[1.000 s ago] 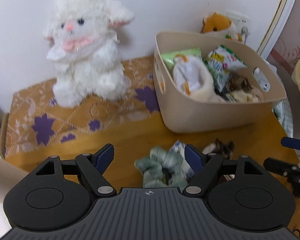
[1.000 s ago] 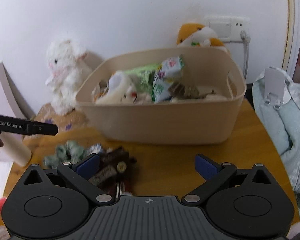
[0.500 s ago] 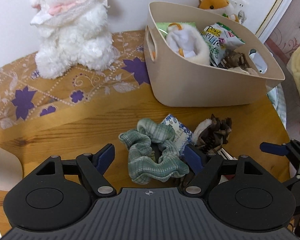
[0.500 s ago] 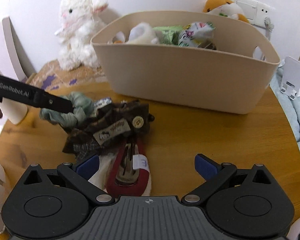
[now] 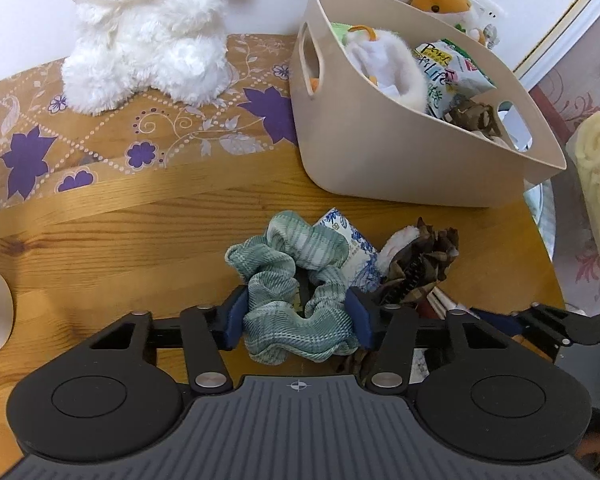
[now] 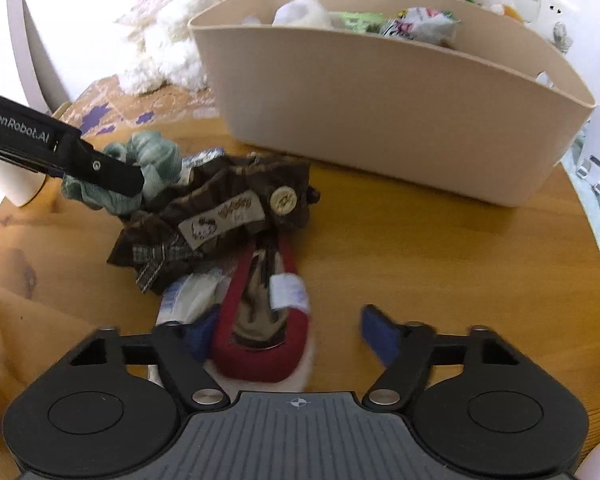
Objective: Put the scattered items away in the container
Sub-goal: 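Grasp the green scrunchie with left tool while right tool grasps red glasses case, then carry scrunchie and glasses case into the basket and open both tools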
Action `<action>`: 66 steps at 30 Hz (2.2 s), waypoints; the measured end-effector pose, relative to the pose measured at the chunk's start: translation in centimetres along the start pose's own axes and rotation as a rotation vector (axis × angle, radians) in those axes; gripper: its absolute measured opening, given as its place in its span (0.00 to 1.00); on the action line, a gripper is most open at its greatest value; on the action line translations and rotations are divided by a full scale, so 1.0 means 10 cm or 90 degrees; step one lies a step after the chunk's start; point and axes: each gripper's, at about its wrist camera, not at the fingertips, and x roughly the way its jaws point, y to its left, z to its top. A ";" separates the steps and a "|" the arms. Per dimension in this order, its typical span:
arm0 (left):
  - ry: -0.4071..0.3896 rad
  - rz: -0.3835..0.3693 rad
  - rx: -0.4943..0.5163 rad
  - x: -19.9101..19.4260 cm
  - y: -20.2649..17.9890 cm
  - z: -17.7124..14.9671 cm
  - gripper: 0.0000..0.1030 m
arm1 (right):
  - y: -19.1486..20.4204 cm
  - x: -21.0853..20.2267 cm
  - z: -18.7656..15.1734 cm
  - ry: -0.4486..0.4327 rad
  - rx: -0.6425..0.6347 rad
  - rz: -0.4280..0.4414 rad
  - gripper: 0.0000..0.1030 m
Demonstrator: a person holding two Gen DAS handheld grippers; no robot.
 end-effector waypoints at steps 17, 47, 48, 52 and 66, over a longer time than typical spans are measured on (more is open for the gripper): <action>-0.031 0.001 0.005 -0.20 -0.01 -0.15 0.19 | -0.09 -0.23 -0.14 -0.028 0.012 0.022 0.38; -0.192 -0.035 0.043 -0.79 -0.74 0.47 0.19 | -0.79 -1.11 0.52 -0.215 0.066 -0.010 0.38; -0.194 -0.035 0.044 -0.77 -0.79 0.51 0.19 | -0.83 -1.11 0.55 -0.218 0.066 -0.013 0.38; -0.202 -0.041 0.051 -0.71 -0.99 0.66 0.19 | -0.96 -1.15 0.71 -0.229 0.064 -0.020 0.38; -0.171 -0.007 0.027 -0.04 -1.36 1.10 0.19 | -1.37 -0.82 1.27 -0.221 0.059 -0.020 0.38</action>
